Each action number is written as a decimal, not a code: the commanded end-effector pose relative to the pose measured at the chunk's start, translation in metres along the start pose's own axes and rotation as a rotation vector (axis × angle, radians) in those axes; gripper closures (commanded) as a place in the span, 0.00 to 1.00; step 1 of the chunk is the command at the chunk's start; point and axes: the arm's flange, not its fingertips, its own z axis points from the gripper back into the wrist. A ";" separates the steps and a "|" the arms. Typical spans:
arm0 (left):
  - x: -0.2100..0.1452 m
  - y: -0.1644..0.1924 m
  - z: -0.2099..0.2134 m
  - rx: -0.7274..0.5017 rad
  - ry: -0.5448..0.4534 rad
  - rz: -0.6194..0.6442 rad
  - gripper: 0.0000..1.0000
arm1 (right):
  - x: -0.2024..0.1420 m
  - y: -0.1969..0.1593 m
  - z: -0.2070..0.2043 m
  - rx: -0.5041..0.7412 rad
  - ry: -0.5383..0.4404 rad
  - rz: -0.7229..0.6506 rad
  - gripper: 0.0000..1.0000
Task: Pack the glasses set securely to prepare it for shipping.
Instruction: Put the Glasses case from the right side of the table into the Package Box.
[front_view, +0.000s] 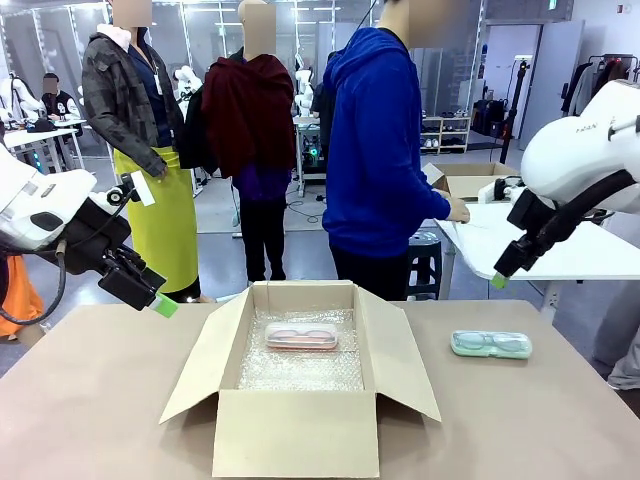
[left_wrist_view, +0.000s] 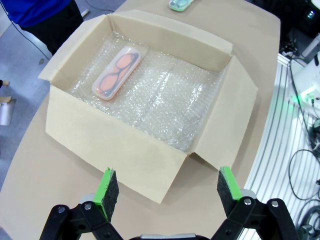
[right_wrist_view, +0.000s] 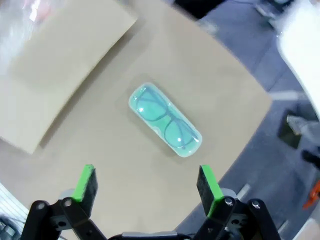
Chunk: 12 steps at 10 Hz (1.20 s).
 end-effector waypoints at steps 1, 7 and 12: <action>-0.002 0.002 0.001 -0.017 -0.019 -0.013 0.00 | 0.009 -0.012 0.001 0.016 0.083 0.316 0.00; -0.002 0.002 0.001 -0.017 -0.019 -0.013 0.00 | 0.030 -0.022 -0.048 0.129 0.157 0.787 0.00; -0.002 0.002 0.001 -0.017 -0.019 -0.013 0.00 | 0.029 -0.014 -0.045 0.118 0.169 0.755 0.00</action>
